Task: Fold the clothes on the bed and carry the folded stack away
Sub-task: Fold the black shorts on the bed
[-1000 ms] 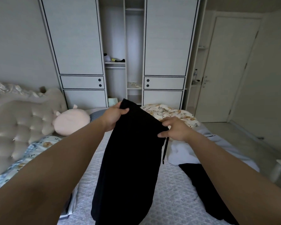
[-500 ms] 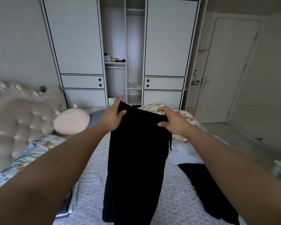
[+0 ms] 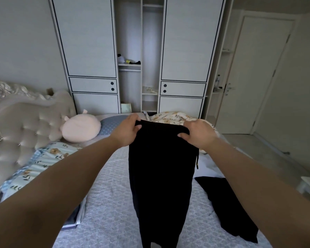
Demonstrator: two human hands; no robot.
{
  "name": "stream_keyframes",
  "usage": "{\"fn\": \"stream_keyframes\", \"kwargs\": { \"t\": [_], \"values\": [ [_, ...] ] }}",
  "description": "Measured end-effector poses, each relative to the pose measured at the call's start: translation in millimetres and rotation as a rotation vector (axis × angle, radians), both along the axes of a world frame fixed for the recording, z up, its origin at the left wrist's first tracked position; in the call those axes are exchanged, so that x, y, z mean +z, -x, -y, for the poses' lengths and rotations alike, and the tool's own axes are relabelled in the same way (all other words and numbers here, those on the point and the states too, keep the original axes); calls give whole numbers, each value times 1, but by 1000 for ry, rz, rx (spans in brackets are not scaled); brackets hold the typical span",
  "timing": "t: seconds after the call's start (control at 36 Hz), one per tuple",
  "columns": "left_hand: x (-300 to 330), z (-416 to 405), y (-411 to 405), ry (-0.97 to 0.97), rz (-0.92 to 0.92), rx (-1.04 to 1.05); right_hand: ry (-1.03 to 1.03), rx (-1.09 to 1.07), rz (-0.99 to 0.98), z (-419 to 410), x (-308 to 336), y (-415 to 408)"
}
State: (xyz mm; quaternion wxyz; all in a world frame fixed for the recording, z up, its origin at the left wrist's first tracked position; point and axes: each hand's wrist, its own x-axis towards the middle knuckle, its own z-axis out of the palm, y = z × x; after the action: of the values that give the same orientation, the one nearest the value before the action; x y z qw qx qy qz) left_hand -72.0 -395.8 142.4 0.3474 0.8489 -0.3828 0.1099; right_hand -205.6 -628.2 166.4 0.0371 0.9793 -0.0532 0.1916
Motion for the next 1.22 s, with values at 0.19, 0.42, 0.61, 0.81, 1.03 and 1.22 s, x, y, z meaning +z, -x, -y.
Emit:
{"fn": "stream_keyframes", "kwargs": {
  "t": [0.19, 0.42, 0.61, 0.81, 1.03, 1.22],
  "values": [
    [-3, 14, 26, 85, -130, 33, -267, -102, -132, 14, -4, 21],
    [-20, 16, 73, 32, -56, -2, -218, -176, -478, 16, 2, 49],
    [7, -11, 100, 19, -79, 42, -300, -3, -327, 6, 17, 78],
    [43, -7, 118, 686, -448, 33, -1612, 213, -8, 17, 33, 87],
    [-101, -2, 141, 230, -822, 233, -1469, -138, -508, 33, -105, 101],
    [-180, -10, 125, -60, -1016, 215, -1371, -223, -749, 27, -189, 99]
  ]
}}
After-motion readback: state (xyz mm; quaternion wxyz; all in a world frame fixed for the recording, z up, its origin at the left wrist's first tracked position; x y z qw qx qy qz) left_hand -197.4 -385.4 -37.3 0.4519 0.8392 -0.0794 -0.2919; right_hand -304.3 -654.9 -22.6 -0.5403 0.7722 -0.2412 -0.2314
